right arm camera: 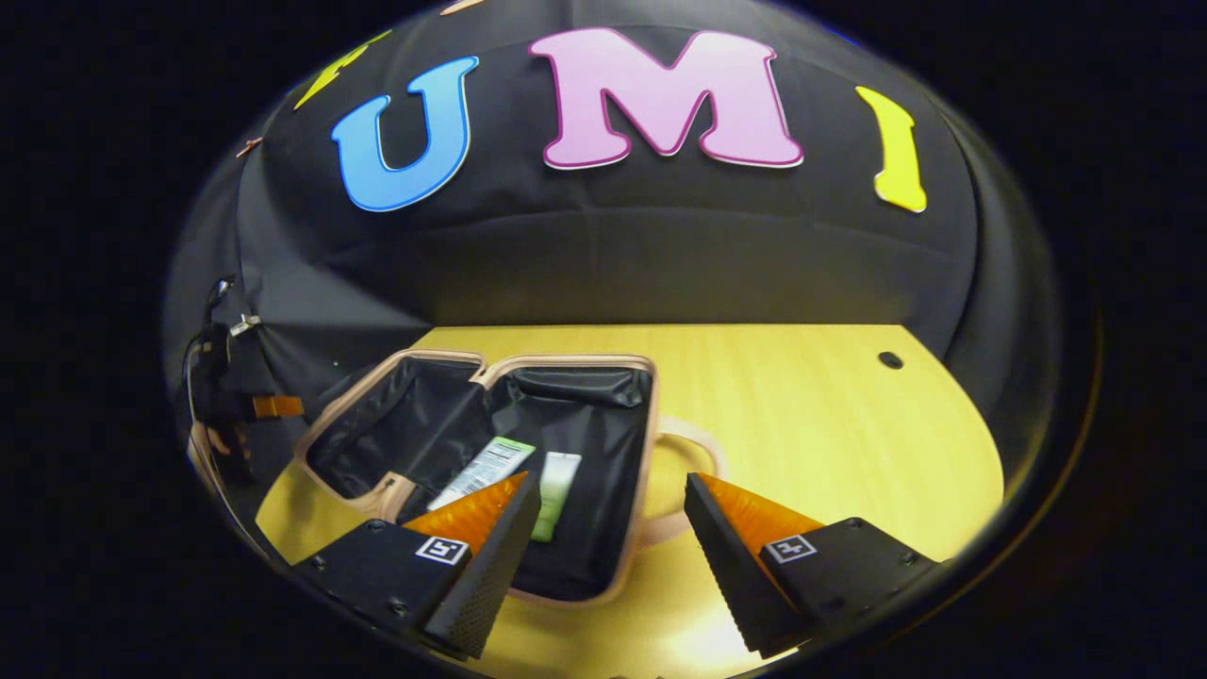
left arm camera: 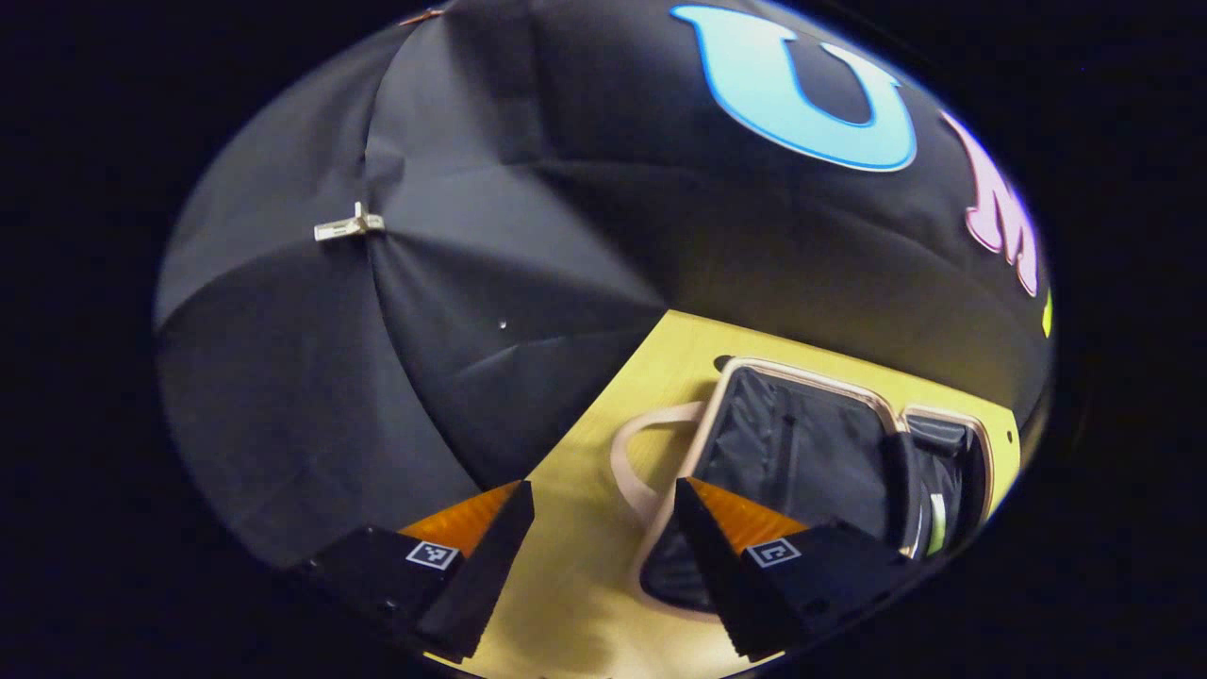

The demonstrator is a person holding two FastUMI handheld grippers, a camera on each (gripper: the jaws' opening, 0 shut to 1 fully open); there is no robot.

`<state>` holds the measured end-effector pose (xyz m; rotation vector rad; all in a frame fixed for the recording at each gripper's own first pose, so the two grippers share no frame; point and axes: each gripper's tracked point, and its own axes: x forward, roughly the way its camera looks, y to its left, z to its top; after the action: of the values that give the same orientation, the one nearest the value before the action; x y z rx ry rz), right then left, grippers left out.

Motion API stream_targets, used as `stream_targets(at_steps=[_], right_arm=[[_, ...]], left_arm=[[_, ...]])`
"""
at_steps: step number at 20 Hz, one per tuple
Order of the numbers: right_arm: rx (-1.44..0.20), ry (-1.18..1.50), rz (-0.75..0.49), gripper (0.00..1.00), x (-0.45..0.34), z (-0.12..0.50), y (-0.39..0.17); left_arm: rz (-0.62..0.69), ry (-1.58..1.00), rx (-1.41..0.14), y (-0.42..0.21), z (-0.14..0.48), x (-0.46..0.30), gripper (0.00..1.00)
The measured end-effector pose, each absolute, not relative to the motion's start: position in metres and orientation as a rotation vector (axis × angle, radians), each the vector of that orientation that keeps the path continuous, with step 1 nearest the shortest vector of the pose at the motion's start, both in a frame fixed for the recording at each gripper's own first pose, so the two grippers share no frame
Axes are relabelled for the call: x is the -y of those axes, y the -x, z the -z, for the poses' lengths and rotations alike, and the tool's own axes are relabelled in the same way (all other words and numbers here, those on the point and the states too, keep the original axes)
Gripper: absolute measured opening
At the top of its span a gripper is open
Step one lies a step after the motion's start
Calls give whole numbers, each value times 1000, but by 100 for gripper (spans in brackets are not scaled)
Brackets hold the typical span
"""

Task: First open the suitcase, pack the skin care products into it, and then close the suitcase.

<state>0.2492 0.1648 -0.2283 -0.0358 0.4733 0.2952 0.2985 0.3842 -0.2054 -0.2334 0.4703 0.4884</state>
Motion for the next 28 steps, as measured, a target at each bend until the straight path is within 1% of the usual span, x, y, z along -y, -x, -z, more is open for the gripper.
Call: stream_targets(at_steps=[2,4,5,7,9,10,11,13,14,16,18,20,21,22,23,24,27,28], right_arm=[[-511,80,-305,97,-154,242,-237],[-537,141,-314,98,-144,253,-227],[-548,162,-315,98,-140,256,-223],[-574,168,-318,98,-140,259,-212],[-581,161,-316,98,-142,258,-206],[-580,163,-315,98,-142,258,-204],[-575,168,-314,98,-141,256,-203],[-571,172,-309,98,-139,255,-202],[-572,171,-303,98,-137,255,-203],[-570,157,-292,98,-134,252,-204],[-555,142,-282,98,-130,244,-208],[-550,138,-270,98,-122,237,-211],[-543,131,-265,98,-118,230,-213],[-535,124,-259,98,-114,224,-216],[-526,117,-253,98,-108,217,-219],[-519,112,-248,98,-102,212,-220],[-484,112,-220,98,-60,186,-230],[-483,107,-216,97,-48,181,-231]], left_arm=[[-462,245,-512,-318,221,-405,93],[-418,321,-551,-339,239,-415,87],[-394,382,-577,-347,252,-417,84],[-310,544,-596,-366,261,-415,82],[-242,650,-642,-372,276,-414,78],[-214,672,-624,-380,274,-414,74],[-180,701,-618,-386,276,-406,77],[-157,758,-628,-394,273,-393,43],[-165,768,-635,-395,279,-391,21],[-154,759,-625,-392,270,-391,18],[-143,726,-584,-391,245,-387,14],[-151,613,-593,-383,223,-380,9],[-152,548,-591,-380,209,-379,12],[-157,491,-576,-378,193,-375,7],[-162,440,-558,-373,178,-370,7],[-160,400,-531,-371,158,-364,6],[-102,316,-433,-338,55,-320,6],[-89,312,-417,-333,40,-307,6]])
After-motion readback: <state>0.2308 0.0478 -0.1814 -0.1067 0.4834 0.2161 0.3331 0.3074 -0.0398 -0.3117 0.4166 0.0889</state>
